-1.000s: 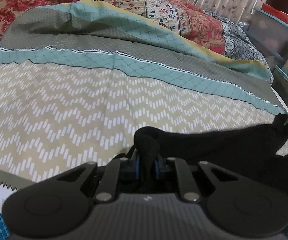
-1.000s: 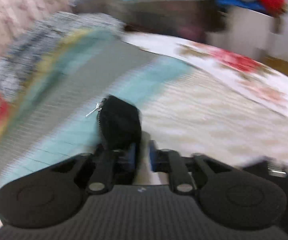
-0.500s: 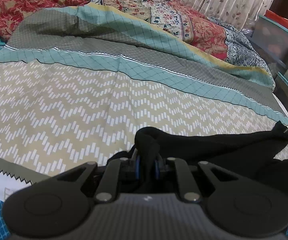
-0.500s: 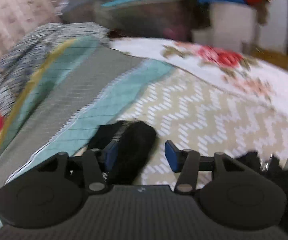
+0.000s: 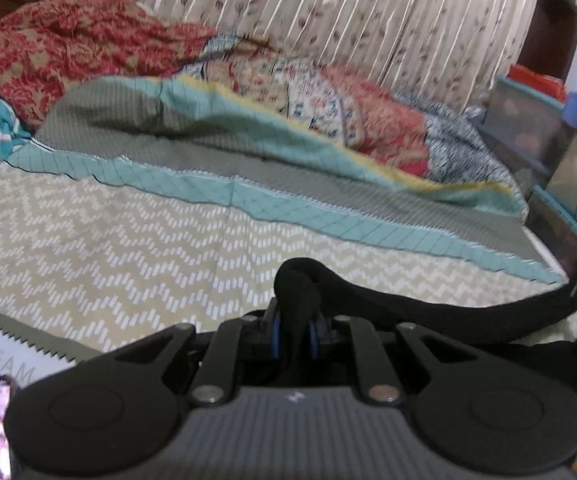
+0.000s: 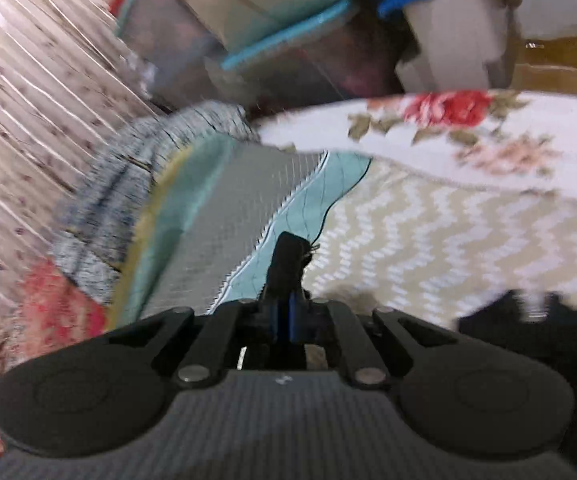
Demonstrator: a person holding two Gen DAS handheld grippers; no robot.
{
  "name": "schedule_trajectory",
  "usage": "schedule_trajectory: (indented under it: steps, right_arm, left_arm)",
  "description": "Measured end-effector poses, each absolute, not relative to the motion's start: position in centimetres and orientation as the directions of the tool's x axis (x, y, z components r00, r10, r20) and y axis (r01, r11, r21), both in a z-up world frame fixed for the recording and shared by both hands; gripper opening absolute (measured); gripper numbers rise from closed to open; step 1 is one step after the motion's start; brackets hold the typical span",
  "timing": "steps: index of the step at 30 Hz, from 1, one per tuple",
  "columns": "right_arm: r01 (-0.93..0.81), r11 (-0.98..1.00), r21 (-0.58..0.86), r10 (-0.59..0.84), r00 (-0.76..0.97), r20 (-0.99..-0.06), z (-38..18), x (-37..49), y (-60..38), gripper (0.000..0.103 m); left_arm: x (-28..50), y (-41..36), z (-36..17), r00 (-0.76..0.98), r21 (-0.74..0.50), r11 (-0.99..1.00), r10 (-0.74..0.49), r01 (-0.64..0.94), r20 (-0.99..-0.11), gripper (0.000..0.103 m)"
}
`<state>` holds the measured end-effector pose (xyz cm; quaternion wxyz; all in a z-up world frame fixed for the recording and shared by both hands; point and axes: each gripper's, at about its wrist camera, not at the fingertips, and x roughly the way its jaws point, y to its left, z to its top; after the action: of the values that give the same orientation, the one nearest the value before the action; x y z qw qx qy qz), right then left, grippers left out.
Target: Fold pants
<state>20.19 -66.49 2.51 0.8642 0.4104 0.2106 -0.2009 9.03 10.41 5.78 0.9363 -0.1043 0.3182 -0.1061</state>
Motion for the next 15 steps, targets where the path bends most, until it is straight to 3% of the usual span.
schedule_trajectory:
  steps: [3, 7, 8, 9, 10, 11, 13, 15]
  right_arm:
    - [0.516, 0.588, 0.623, -0.184, 0.835, -0.519, 2.8, 14.6, -67.2, 0.007]
    - [0.585, 0.521, 0.621, -0.214, 0.794, -0.569, -0.1, 8.6, -68.9, 0.009]
    - [0.625, 0.484, 0.613, -0.232, 0.767, -0.598, -1.4, 7.6, -69.3, 0.013]
    - [0.669, 0.449, 0.592, -0.252, 0.731, -0.634, -2.9, 6.8, -69.6, 0.026]
    - [0.72, 0.41, 0.56, -0.269, 0.683, -0.68, -4.2, 6.3, -69.9, 0.055]
    - [0.766, 0.355, 0.536, -0.282, 0.634, -0.72, -5.4, 5.6, -70.1, 0.061]
    - [0.747, 0.275, 0.605, -0.299, 0.665, -0.684, -6.2, 3.3, -69.7, 0.06]
    - [0.743, 0.263, 0.616, -0.318, 0.669, -0.671, -6.0, 2.3, -68.6, 0.061]
  left_arm:
    - [5.6, 11.1, 6.3, 0.804, -0.268, 0.952, -0.271, 0.145, -0.53, 0.011]
    - [1.0, 11.5, 5.0, 0.773, -0.309, 0.935, -0.323, 0.173, -0.546, 0.013]
    - [-0.1, 11.3, 4.3, 0.761, -0.306, 0.935, -0.329, 0.179, -0.56, 0.017]
    - [-1.0, 11.1, 3.6, 0.743, -0.298, 0.937, -0.328, 0.18, -0.583, 0.018]
    - [-1.8, 10.8, 2.5, 0.712, -0.28, 0.943, -0.323, 0.182, -0.624, 0.021]
    - [-2.6, 10.5, 1.7, 0.687, -0.264, 0.948, -0.312, 0.178, -0.656, 0.022]
    - [-4.2, 10.5, 0.9, 0.667, -0.248, 0.953, -0.3, 0.175, -0.681, 0.025]
    - [-5.8, 10.9, 0.9, 0.674, -0.261, 0.952, -0.3, 0.162, -0.675, 0.035]
